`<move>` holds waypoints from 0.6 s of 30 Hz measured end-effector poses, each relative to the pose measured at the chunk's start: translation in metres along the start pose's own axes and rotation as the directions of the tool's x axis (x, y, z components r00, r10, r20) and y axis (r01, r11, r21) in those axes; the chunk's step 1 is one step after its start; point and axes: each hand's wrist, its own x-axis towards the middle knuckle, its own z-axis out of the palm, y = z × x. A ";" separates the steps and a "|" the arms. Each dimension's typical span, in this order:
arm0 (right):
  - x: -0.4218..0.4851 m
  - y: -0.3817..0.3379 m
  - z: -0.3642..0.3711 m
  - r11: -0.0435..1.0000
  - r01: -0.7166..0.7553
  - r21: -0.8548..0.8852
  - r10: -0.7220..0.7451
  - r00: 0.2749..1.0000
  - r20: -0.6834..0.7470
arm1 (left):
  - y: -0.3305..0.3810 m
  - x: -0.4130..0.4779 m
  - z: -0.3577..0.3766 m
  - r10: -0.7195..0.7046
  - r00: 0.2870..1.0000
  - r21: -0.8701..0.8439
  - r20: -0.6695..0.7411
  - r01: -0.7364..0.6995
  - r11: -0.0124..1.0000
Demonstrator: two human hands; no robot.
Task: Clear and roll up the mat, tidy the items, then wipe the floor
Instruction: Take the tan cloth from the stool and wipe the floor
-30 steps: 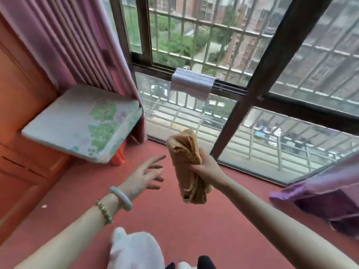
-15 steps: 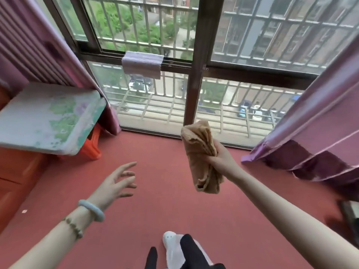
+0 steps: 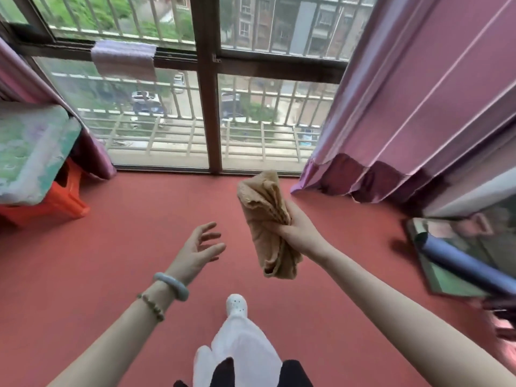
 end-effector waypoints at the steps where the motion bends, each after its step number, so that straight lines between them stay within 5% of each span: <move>1: -0.011 0.006 -0.005 1.000 -0.011 0.001 0.011 1.000 -0.002 | -0.004 -0.002 0.015 -0.001 1.000 -0.003 0.005 0.001 1.000; 12: -0.073 0.062 -0.099 0.999 0.017 0.038 -0.021 0.992 0.121 | -0.020 -0.013 0.174 0.011 0.999 -0.005 0.043 -0.010 1.000; 18: -0.101 0.142 -0.237 0.995 -0.011 -0.099 0.021 0.994 0.103 | -0.056 -0.013 0.265 0.072 0.971 0.430 -0.230 0.034 0.902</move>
